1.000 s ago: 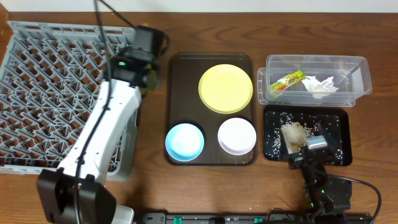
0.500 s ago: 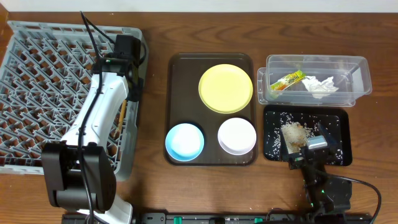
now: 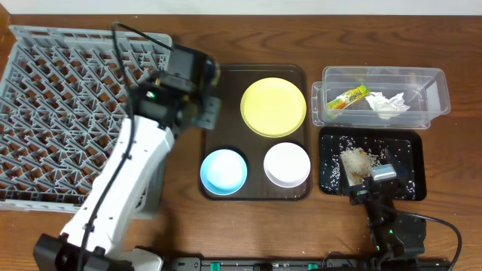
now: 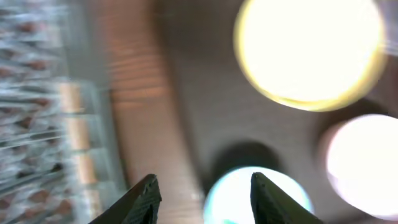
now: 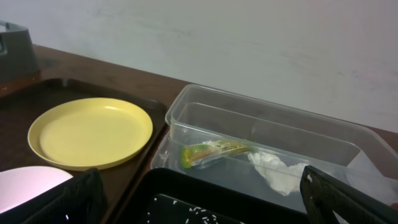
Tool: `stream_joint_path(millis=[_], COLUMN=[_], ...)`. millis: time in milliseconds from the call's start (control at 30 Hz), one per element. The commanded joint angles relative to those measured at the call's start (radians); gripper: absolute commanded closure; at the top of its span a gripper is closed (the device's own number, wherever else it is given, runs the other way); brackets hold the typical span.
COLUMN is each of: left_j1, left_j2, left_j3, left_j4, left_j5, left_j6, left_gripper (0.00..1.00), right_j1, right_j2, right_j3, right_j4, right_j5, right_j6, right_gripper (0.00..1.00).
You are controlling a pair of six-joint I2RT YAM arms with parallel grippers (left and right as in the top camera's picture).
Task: Sort waste into correct bins and load items into the dishwasher
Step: 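Reach the left gripper to the white bowl and grasp its rim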
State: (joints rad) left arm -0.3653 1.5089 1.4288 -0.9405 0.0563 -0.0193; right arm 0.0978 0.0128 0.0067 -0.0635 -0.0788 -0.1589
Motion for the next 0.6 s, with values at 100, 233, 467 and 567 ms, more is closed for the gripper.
stream_joint_path(millis=[100, 233, 467, 567], left_j1=[-0.156, -0.209, -0.219, -0.219], left_j2=[0.036, 0.071, 0.163, 0.200], left_j3=[-0.055, -0.109, -0.129, -0.129], left_j4=[-0.001, 0.063, 0.203, 0.230], left_j5=[0.135, 0.135, 0.025, -0.003], left_j6=[-0.231, -0.311, -0.340, -0.380], left_gripper=[0.52, 0.51, 0.51, 0.49], right_j1=[-0.006, -0.006, -0.006, -0.006], right_j2=[-0.001, -0.001, -0.001, -0.001], right_j3=[-0.001, -0.001, -0.001, -0.001], right_j4=[-0.004, -0.004, -0.004, -0.004], right_j5=[-0.001, -0.001, -0.001, -0.001], right_j6=[-0.007, -0.007, -0.007, -0.007], right_gripper=[0.01, 0.01, 0.01, 0.01])
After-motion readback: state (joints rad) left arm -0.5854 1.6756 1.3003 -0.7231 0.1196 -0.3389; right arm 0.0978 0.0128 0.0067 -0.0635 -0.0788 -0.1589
